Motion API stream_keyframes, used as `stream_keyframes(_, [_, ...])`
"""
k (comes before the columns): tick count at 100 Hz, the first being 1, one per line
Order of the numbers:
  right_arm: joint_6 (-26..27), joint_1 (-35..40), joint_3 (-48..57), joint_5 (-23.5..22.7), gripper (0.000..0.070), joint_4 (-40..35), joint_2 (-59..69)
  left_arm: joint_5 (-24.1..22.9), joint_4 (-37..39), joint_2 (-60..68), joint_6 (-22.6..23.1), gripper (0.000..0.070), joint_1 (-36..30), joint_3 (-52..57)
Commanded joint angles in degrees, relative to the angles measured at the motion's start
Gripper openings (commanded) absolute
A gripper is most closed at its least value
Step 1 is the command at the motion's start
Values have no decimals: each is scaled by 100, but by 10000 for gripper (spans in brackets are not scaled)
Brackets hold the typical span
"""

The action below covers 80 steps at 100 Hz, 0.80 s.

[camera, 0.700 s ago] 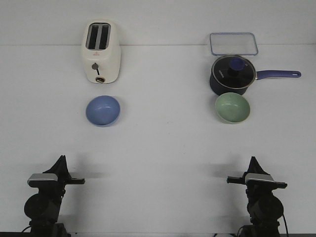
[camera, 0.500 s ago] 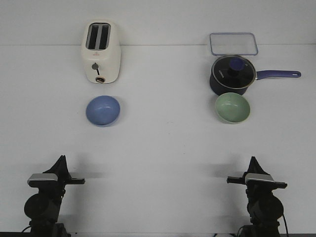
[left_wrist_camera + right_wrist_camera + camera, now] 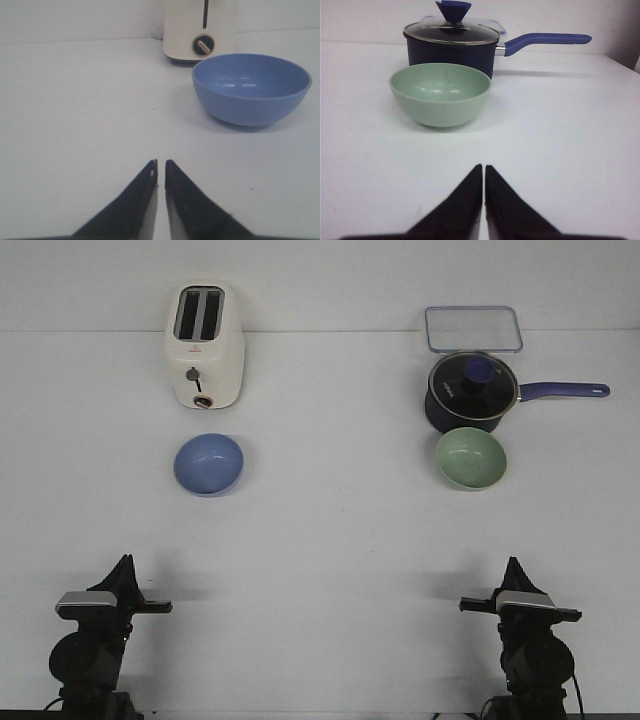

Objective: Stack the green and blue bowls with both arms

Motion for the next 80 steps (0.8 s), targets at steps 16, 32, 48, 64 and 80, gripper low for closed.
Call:
stream_keyframes(16, [208,9,-13,-66,10,90,-9,13,55,-7,-9,13,17,-114])
stream_keyframes(32, [1141,11,-13,-396,10,90,-9,13,55,-7,-9,13,17,-114])
stream_keyframes(48, [1797,11,-13,-643,10,103,-9,13,57,-7,-9,13,17,-114])
stream_keyframes(64, [2662,4,680,-560,2,-308,66,13,55,-7,-11,13,17,-114])
stream_keyframes(80, [2203,7,2284,-428,4,-813,1126,13,57,-7,-9,13,17,-114])
